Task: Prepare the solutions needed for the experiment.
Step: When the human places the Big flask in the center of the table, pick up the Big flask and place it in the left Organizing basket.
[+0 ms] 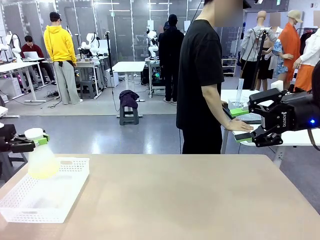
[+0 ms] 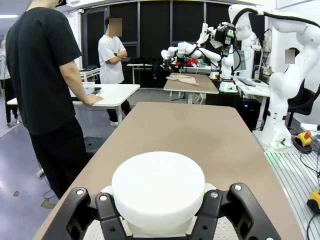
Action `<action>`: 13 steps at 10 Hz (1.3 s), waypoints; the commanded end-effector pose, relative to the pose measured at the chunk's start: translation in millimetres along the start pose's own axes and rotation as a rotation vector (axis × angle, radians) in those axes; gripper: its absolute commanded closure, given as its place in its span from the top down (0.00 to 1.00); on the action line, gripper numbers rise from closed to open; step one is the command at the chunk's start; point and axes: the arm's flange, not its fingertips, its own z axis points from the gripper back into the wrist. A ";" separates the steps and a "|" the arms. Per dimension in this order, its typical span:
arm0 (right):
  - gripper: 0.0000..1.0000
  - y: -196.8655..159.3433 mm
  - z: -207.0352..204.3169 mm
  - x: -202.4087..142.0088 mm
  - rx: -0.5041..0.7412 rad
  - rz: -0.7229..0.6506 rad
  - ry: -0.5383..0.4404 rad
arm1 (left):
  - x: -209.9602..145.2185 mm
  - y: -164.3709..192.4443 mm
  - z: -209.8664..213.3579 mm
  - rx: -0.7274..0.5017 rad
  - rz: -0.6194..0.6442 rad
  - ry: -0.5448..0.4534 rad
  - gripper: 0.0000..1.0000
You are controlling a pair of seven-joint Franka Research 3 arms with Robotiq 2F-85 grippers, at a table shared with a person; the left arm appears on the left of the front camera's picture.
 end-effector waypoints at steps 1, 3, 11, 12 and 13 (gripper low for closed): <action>0.79 1.9 -0.3 0.8 0.019 0.010 -0.005 | -9.6 4.0 -11.2 -0.067 -0.030 0.009 0.25; 0.79 1.9 -0.3 0.8 0.019 0.010 -0.005 | -26.0 4.9 -23.9 -0.085 -0.038 0.067 0.25; 0.79 1.9 -0.3 0.8 0.019 0.010 -0.005 | -74.9 8.7 -16.5 -0.179 -0.117 0.102 0.25; 0.79 1.9 -0.3 0.8 0.019 0.010 -0.005 | -77.8 9.9 -17.8 -0.195 -0.118 0.099 0.25; 0.79 1.9 -0.3 0.8 0.019 0.010 -0.005 | -80.4 10.4 -14.9 -0.208 -0.110 0.089 0.25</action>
